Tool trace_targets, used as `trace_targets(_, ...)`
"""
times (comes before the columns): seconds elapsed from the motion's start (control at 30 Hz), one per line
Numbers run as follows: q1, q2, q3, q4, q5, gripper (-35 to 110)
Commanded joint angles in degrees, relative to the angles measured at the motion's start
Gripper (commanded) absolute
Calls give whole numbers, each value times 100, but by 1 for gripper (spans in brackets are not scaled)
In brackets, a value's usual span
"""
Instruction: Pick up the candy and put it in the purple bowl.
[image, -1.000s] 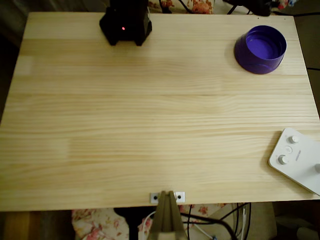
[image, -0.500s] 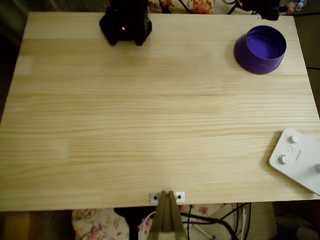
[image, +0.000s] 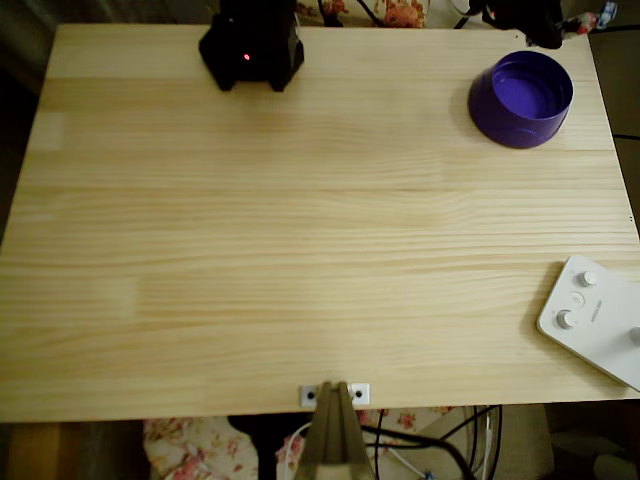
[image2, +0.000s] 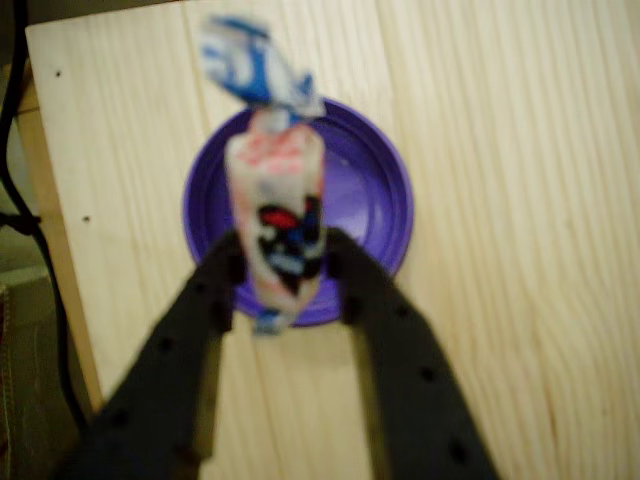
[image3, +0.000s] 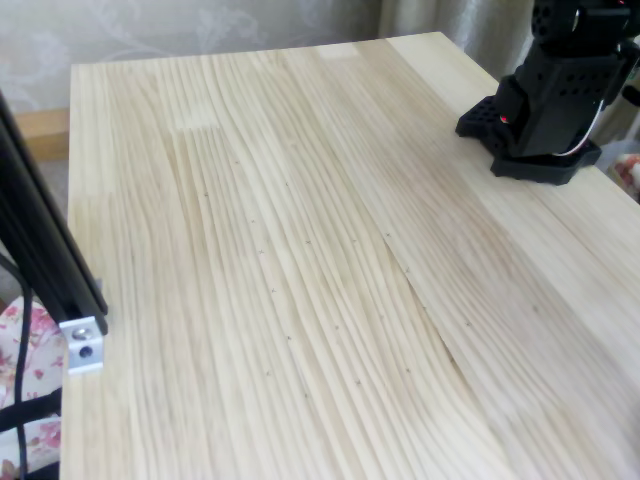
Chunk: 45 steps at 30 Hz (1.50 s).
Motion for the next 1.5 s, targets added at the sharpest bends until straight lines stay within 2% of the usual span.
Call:
trace_targets(0.0,-35,281,-536,-26,18,15)
trace_targets(0.13,0,334,-536,18,-70,16)
trace_targets(0.23,53,439,-536,79,-18,26)
trace_targets(0.63,457,870,-615,360,-185,26)
trace_targets(0.83,888,1187,-633,932,-141,11)
trace_targets(0.93,1099,1371,-633,1222,-176,-1)
trace_targets(1.27,2109,1925,-747,2777,-79,-1)
trace_targets(1.47,3076,2382,-589,3349,-360,-1)
